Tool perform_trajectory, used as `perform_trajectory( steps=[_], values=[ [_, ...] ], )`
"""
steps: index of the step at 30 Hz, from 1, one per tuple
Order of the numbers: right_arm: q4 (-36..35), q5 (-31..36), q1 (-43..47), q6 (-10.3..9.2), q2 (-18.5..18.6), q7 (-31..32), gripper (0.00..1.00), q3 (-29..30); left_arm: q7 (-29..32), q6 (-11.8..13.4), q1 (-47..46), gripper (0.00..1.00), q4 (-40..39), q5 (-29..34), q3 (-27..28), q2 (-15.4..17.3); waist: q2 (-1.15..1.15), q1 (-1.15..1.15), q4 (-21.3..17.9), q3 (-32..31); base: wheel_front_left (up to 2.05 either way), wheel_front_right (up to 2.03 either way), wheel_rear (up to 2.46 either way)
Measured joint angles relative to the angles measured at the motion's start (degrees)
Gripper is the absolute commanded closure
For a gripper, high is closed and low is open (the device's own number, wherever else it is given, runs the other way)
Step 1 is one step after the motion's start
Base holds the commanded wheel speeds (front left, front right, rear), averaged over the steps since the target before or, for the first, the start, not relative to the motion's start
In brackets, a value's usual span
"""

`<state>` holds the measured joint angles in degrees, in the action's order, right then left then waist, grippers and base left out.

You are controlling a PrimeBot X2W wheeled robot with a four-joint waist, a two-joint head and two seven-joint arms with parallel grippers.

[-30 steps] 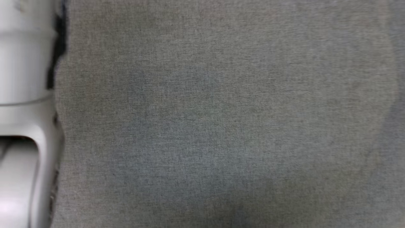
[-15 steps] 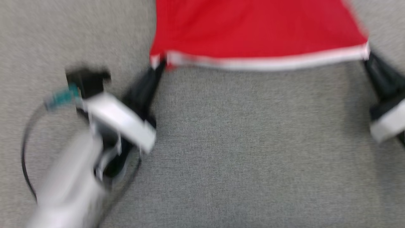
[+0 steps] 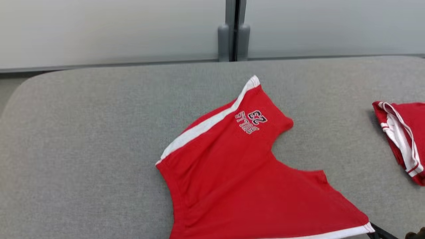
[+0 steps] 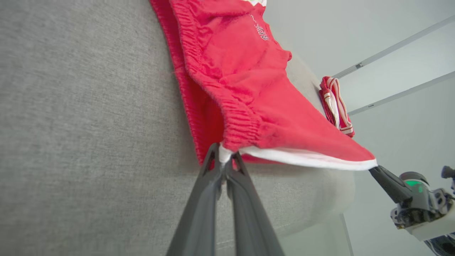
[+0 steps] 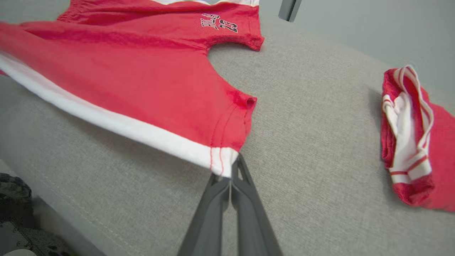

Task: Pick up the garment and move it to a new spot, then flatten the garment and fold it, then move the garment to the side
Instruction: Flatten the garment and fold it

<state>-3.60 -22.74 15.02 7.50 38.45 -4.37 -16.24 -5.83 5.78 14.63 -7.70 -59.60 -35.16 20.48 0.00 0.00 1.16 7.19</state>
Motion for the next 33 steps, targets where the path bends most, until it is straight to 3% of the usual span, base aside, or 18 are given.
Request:
perform_trajectory(
  steps=[5,11,14,21,26,33],
  values=[
    [-8.3,1.6,3.7,0.00,1.4,6.6,1.00,4.3,0.6,1.6,2.5,1.00,-5.3,-0.8,0.0,0.6,0.00,0.00,1.3,-3.1,0.00,0.00,0.00],
    [-11.1,-1.5,-9.1,0.00,6.8,12.5,1.00,1.7,2.1,2.4,-2.7,1.00,-9.0,-3.4,2.9,-1.2,0.00,0.00,3.0,0.0,0.00,0.00,0.00],
    [-8.9,-4.2,-18.3,0.00,10.6,15.0,1.00,-1.7,4.4,3.4,-8.3,1.00,-8.8,-4.8,4.0,-2.7,0.00,0.00,4.4,3.0,0.00,0.00,0.00],
    [-1.5,-8.6,-40.0,0.00,15.6,18.9,1.00,-11.9,8.2,3.4,-20.9,1.00,-1.0,-5.1,3.5,-6.8,0.00,0.00,9.7,9.9,0.00,0.00,0.00],
    [5.1,-11.2,-53.1,0.00,15.9,21.6,1.00,-20.2,9.9,1.2,-29.3,1.00,7.8,-5.2,1.2,-11.8,0.00,0.00,13.8,14.6,0.00,0.00,0.00],
    [13.7,-13.2,-66.1,0.00,14.5,21.4,1.00,-30.2,6.9,-0.3,-37.3,1.00,16.2,-2.7,0.9,-14.9,0.00,0.00,18.2,19.3,0.00,0.00,0.00]
  ],
)
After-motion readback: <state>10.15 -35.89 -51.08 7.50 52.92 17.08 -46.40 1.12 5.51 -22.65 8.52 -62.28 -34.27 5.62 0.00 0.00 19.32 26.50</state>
